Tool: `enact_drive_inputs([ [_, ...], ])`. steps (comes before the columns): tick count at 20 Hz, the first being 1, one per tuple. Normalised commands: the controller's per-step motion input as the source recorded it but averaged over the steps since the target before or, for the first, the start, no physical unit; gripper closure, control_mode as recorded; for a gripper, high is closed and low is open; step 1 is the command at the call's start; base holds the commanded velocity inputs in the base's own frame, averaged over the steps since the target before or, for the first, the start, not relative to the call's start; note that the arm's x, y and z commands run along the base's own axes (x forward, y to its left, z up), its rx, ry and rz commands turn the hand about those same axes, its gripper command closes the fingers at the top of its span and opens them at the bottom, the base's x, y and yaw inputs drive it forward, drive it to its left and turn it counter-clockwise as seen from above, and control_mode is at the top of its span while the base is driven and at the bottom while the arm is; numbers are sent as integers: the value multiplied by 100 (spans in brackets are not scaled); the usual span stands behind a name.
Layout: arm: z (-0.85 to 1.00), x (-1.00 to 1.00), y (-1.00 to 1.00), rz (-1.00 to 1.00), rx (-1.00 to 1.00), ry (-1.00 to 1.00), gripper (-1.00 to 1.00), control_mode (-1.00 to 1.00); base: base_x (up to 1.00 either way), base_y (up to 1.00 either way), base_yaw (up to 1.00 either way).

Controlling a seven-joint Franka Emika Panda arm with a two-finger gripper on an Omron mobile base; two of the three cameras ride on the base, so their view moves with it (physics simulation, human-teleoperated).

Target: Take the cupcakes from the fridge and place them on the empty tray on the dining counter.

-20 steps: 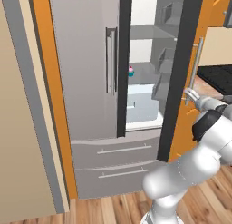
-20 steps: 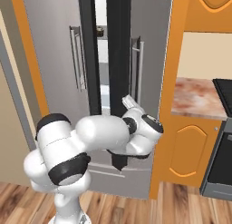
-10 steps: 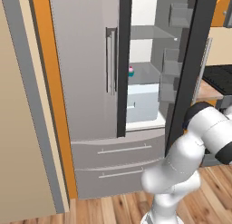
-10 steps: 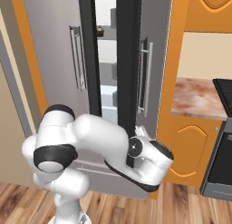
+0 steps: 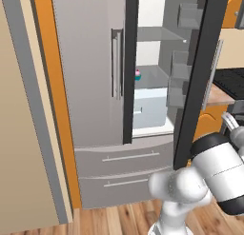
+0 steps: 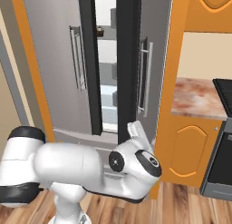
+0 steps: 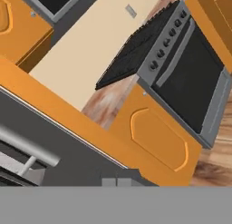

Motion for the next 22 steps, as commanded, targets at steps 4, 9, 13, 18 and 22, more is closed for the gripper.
enact_drive_inputs([
  [4, 100, -93, -3, 0, 4, -2, 100, -100, 0, 0, 0],
  [9, 100, -31, -17, 1, 1, 0, 100, -100, 0, 0, 0],
  [13, 100, -3, 11, 4, 0, 0, 100, -100, 0, 0, 0],
  [18, 100, -23, 53, 6, 0, 0, 100, -100, 0, 0, 0],
  [22, 100, -3, 88, 10, -8, -2, 100, -100, 0, 0, 0],
])
